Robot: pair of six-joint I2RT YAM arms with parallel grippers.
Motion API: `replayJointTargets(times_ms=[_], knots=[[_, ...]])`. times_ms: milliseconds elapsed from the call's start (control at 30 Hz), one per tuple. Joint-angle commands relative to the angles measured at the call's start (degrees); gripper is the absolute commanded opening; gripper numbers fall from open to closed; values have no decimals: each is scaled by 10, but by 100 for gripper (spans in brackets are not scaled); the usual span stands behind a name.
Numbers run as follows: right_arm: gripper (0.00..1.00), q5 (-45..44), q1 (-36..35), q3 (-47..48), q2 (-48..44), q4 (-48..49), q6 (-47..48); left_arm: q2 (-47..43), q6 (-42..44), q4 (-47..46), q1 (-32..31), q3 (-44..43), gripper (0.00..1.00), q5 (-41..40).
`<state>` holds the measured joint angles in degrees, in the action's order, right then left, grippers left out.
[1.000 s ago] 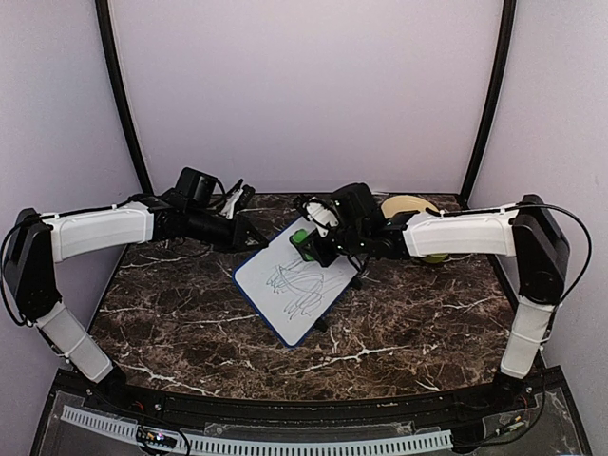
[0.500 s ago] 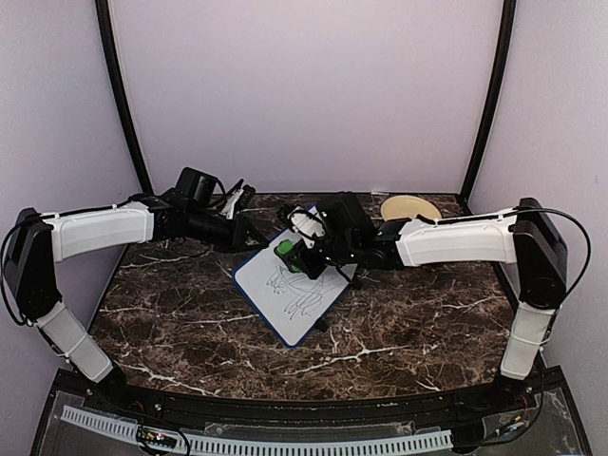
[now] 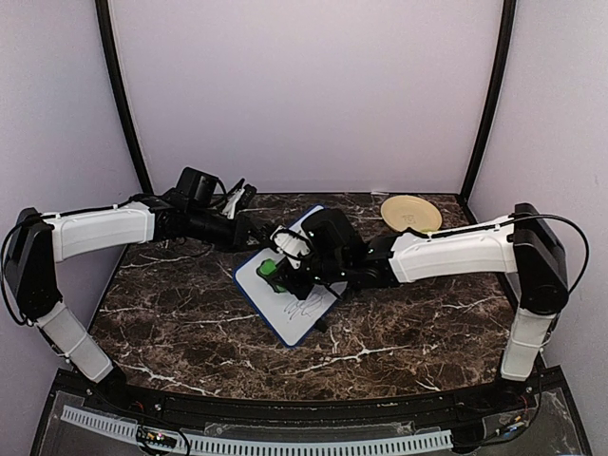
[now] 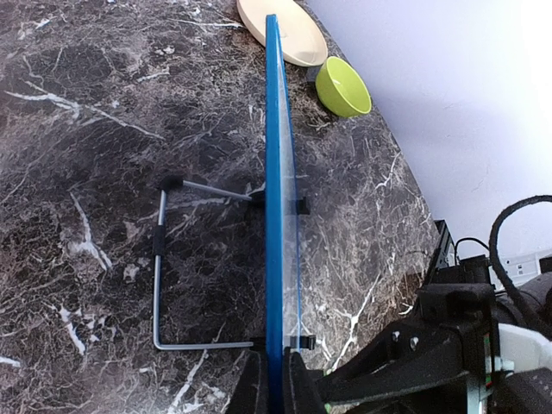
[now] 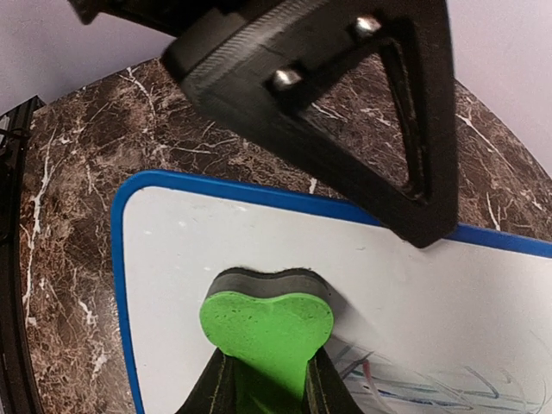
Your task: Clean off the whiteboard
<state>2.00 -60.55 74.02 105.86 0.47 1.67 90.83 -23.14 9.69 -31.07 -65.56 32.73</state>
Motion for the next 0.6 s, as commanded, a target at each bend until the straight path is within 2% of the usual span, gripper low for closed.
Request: replayJointTargets(times_ms=[0,200,567], knots=[[4,-18,47,-28,-8,18,-2,-5,6,-12,-9,-15,0,19],[3,-33,105,-45,-4,22,-12,-4,7,-14,-9,-16,0,19],[4,-32,165,-61,-7,26,-39,3,15,-5,-9,-30,0,19]])
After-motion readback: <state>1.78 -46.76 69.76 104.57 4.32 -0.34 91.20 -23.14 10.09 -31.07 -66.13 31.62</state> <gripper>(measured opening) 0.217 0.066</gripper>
